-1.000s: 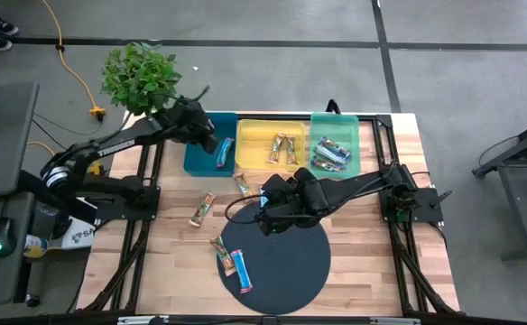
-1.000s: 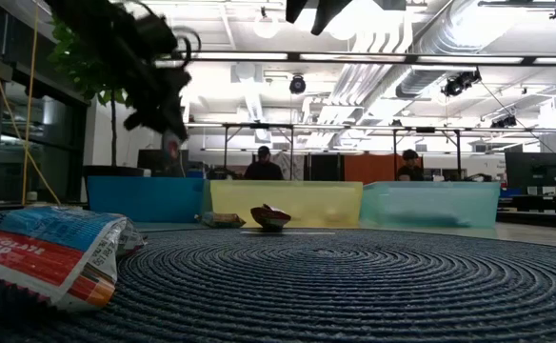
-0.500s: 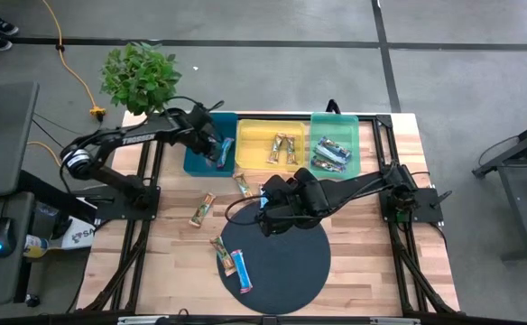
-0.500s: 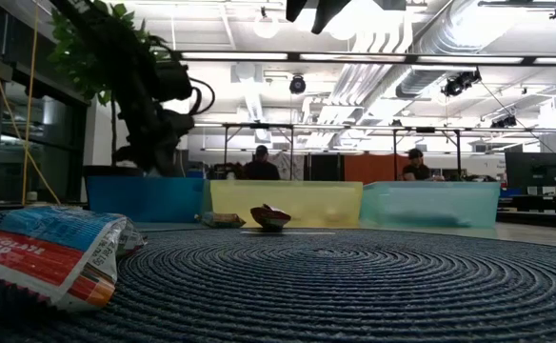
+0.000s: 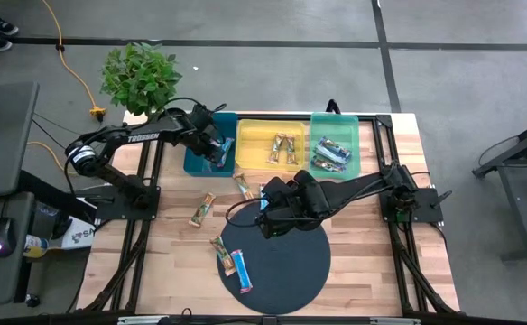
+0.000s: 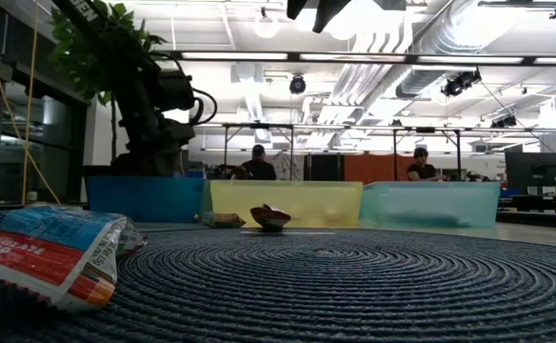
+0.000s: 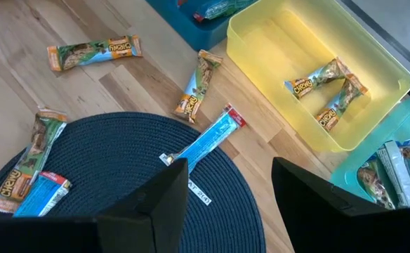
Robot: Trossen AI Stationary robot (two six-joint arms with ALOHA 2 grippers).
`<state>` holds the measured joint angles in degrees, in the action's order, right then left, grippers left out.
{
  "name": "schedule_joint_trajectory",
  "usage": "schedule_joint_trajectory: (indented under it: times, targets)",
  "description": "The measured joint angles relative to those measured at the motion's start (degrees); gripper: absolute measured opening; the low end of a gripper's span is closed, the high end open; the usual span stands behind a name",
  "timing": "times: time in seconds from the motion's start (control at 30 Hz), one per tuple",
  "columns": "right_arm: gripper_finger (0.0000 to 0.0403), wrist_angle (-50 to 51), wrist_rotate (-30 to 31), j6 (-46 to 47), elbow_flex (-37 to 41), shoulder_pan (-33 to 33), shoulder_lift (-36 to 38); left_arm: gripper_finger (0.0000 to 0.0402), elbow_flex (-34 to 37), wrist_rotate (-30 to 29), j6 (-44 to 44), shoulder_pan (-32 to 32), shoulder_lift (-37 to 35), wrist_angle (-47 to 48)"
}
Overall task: Pick and place Granola Bars by type
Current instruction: Put the red granola bar into the blue bin, then put the orange granola bar into the yellow bin
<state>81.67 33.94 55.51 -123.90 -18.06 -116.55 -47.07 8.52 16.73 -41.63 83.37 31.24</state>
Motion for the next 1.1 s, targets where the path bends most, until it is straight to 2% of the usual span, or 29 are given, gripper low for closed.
schedule_joint_trajectory:
  times: [0.23,0.4,0.6,0.8,0.97,1.1]
  targets:
    - [0.0191,0.0,-0.03,0.0,0.0,0.0,-0.02,0.0207,0.0,1.82,-1.43,0.0,0.0,-0.21]
    - [0.0191,0.0,-0.03,-0.01,0.0,0.0,-0.02,0.0237,0.0,4.52,-2.09,0.0,-0.48,-0.9]
    - [0.0191,0.0,-0.09,0.0,0.0,-0.09,-0.02,0.0241,0.0,6.04,-2.21,0.0,-3.72,-1.5]
    - [0.0191,0.0,-0.1,-0.12,0.0,-0.15,-0.02,0.0241,0.0,6.51,-2.23,0.01,-10.69,-1.16]
    - [0.0191,0.02,0.02,-0.36,0.0,-0.13,-0.02,0.0241,0.0,11.32,0.79,0.06,-18.04,0.34]
    - [0.0191,0.28,0.04,-0.44,0.0,-0.11,-0.02,0.0241,0.0,13.73,1.87,2.54,-23.24,4.3]
